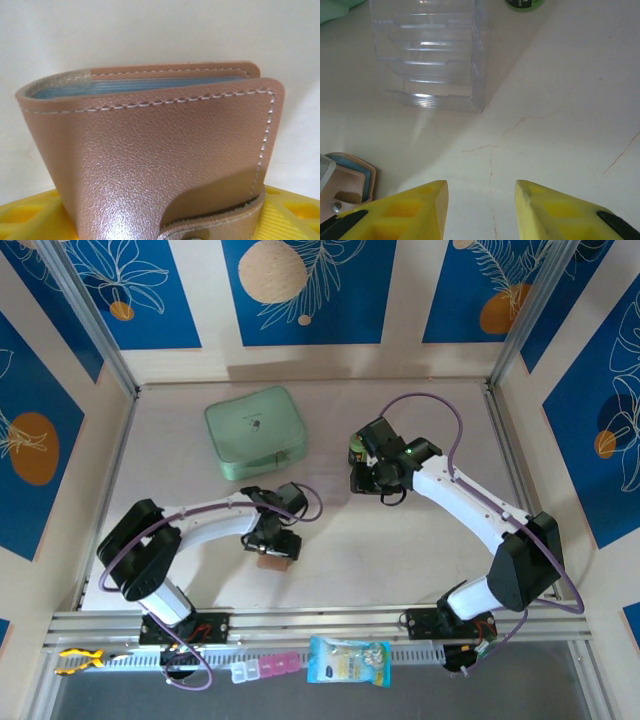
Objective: Take the credit cards out of the card holder
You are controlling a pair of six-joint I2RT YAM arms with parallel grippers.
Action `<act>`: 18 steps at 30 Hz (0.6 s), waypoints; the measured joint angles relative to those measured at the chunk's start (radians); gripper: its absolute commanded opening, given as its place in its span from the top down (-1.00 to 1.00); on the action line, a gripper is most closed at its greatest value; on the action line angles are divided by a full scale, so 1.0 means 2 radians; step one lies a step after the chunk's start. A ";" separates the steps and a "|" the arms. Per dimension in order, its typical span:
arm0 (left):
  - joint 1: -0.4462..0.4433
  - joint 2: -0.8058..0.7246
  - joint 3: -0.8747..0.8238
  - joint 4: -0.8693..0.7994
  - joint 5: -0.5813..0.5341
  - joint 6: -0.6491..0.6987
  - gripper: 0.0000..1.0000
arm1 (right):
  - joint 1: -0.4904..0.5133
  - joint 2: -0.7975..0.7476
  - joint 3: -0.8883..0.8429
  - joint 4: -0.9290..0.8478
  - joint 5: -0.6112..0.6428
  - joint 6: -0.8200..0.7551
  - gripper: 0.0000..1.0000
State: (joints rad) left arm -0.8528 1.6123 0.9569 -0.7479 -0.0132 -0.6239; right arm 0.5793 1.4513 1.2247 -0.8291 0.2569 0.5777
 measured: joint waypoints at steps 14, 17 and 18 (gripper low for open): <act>-0.024 0.084 0.071 0.064 0.015 -0.064 -0.57 | -0.032 -0.032 -0.045 0.014 -0.024 -0.014 0.19; -0.026 0.086 0.074 0.067 0.016 -0.078 -0.66 | -0.039 -0.044 -0.058 0.023 -0.032 -0.019 0.19; -0.028 0.086 0.074 0.067 0.015 -0.082 -0.68 | -0.041 -0.048 -0.063 0.026 -0.036 -0.020 0.19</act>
State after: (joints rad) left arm -0.9081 1.7840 1.1049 -0.6132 0.0177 -0.7872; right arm 0.4965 1.3548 1.0985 -0.7765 0.1848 0.5381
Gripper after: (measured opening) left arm 0.822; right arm 0.403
